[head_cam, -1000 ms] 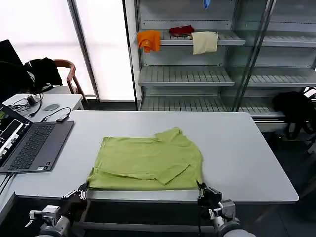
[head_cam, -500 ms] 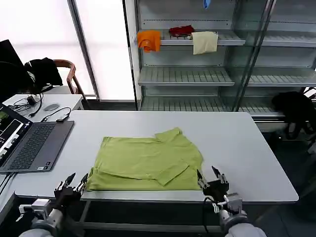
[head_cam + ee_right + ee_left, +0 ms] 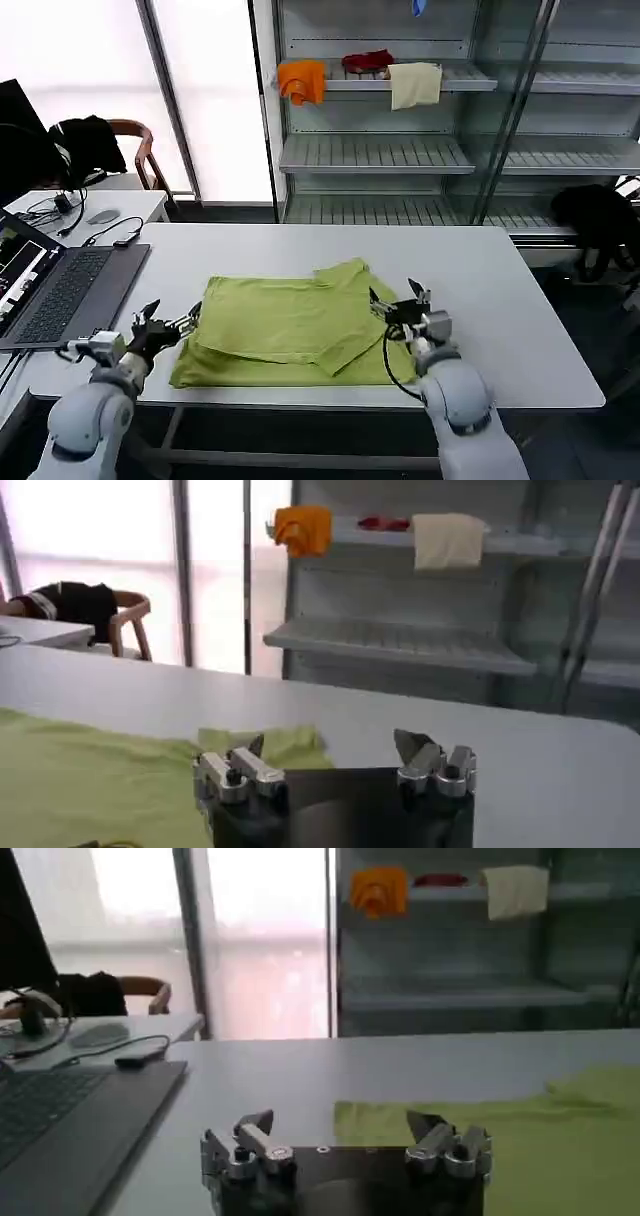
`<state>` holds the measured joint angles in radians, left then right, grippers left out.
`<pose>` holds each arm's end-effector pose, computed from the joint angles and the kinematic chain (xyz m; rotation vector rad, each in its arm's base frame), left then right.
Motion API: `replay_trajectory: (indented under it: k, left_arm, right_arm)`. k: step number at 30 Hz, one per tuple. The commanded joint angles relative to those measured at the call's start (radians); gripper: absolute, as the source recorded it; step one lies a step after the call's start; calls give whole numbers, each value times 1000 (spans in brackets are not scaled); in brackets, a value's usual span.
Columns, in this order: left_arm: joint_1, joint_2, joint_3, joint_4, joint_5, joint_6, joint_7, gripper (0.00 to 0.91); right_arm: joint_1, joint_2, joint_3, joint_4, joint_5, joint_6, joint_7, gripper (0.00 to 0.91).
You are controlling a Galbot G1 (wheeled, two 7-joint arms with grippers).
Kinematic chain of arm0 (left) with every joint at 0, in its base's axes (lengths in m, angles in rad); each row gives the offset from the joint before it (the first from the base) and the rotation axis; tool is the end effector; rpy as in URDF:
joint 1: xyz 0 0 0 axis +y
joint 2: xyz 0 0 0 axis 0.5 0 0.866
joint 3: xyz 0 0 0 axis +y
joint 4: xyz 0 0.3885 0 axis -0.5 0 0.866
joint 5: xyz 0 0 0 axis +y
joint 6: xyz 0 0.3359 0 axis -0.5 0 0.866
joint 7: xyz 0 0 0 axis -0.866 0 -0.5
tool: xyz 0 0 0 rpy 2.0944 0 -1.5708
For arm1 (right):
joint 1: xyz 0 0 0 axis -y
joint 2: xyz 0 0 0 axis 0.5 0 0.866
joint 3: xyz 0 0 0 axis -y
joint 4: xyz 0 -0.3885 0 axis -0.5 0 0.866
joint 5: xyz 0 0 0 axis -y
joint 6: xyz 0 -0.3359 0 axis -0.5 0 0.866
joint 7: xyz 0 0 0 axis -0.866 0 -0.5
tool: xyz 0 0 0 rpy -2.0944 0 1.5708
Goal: Fold and organize the clothes.
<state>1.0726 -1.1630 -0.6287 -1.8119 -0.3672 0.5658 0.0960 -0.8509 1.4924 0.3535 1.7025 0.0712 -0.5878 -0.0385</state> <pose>0.3174 0.1537 -0.2776 -0.1068 -2.8087 -0.0480 0.3897 0.0292 -0.2771 0.2964 -2.8520 0.0860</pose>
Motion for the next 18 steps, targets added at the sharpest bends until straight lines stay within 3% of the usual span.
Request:
replay_trajectory:
  k: [1,8,18]
  left_arm:
    - [-235,36,105,251,-12,13,10,907]
    - [-303,24,157,353,13,12,23,907]
    - [-350,-15,188,440,50,12,30,907]
  right_arm:
    - [196,71,-20,-276,-11,1,-18,907]
    - [244,97,-18,-360,-42,2,-37,907]
    - [277,114,5,-459,-41,6,-21,907]
